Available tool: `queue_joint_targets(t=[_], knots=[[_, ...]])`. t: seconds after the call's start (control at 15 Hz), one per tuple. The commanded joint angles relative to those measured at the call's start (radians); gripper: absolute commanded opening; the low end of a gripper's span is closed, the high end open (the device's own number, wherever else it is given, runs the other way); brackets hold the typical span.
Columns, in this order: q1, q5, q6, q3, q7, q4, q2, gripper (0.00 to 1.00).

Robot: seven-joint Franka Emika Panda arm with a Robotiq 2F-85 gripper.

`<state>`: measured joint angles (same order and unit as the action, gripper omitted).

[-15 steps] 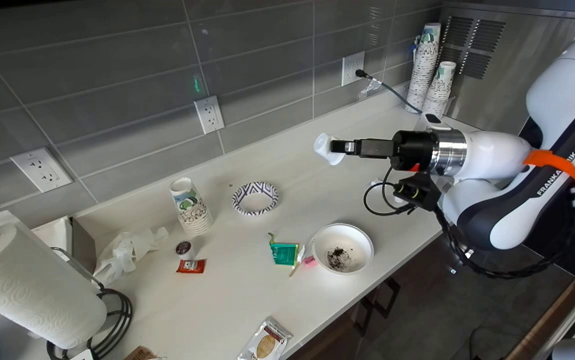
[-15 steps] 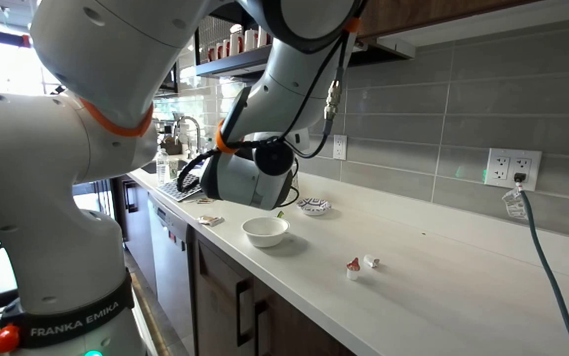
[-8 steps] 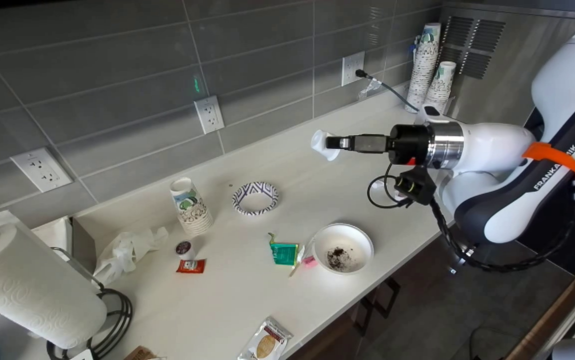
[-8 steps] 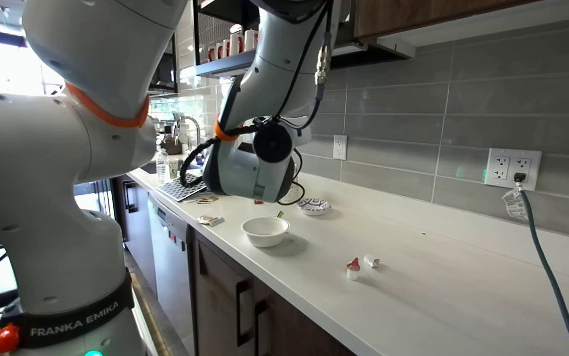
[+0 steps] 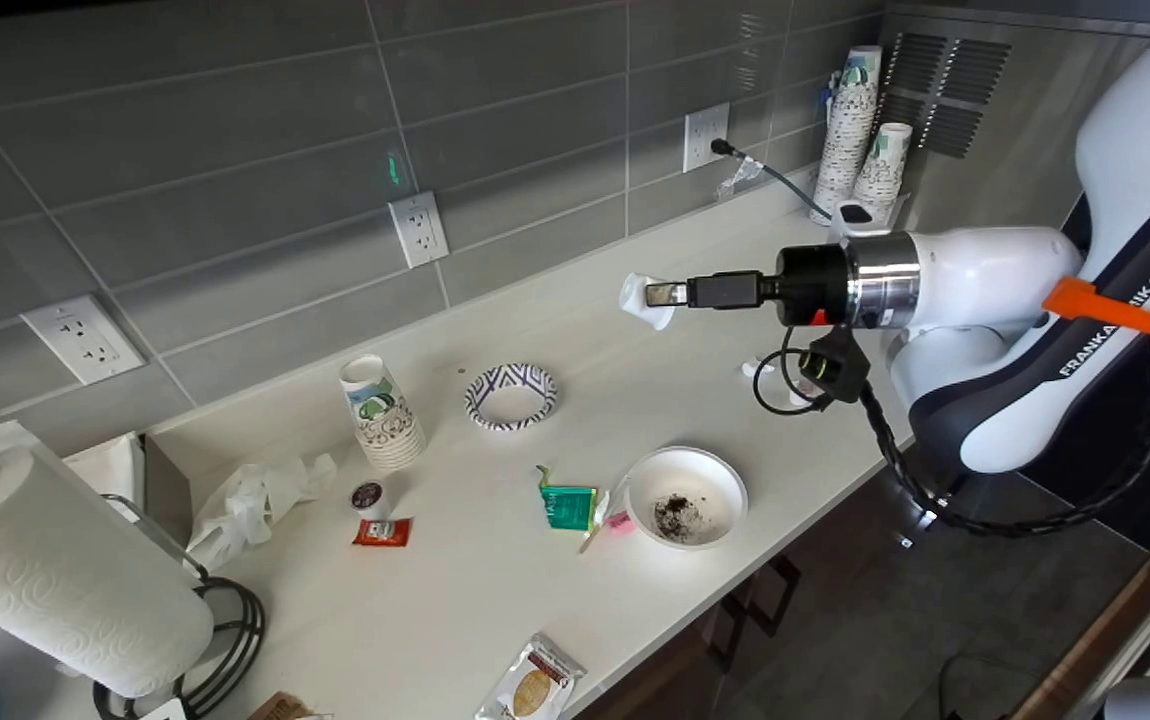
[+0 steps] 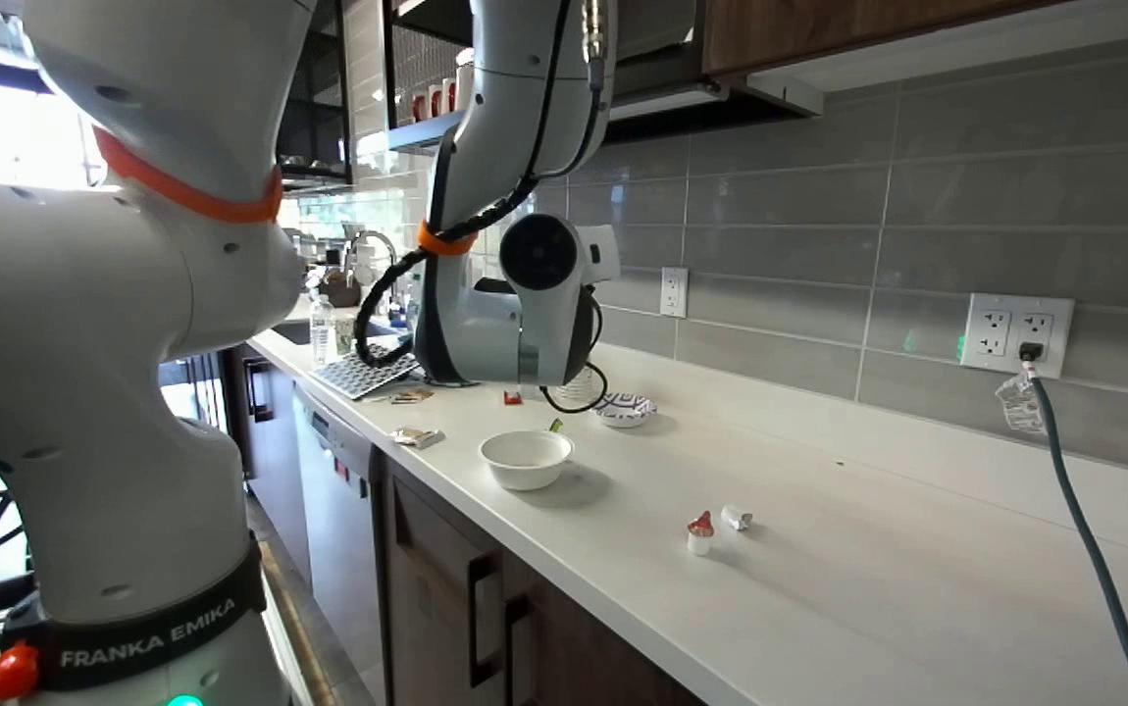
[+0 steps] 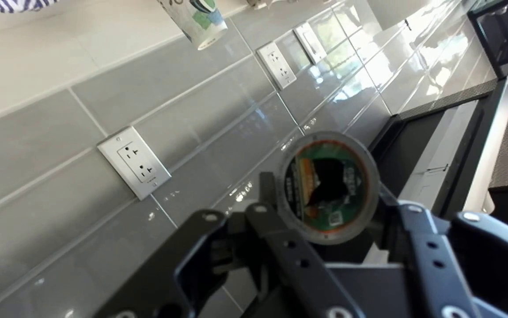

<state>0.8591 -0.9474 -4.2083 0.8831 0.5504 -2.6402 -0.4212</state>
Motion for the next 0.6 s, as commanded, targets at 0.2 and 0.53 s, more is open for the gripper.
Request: queue_joint_targets(t=[0.2, 0.53], knots=[[-0.269, -0.045, 0.111, -0.303, 0.273, 0.023, 0.227, 0.24], [-0.524, -0.164, 0.216, -0.583, 0.431, 0.066, 0.281, 0.24]])
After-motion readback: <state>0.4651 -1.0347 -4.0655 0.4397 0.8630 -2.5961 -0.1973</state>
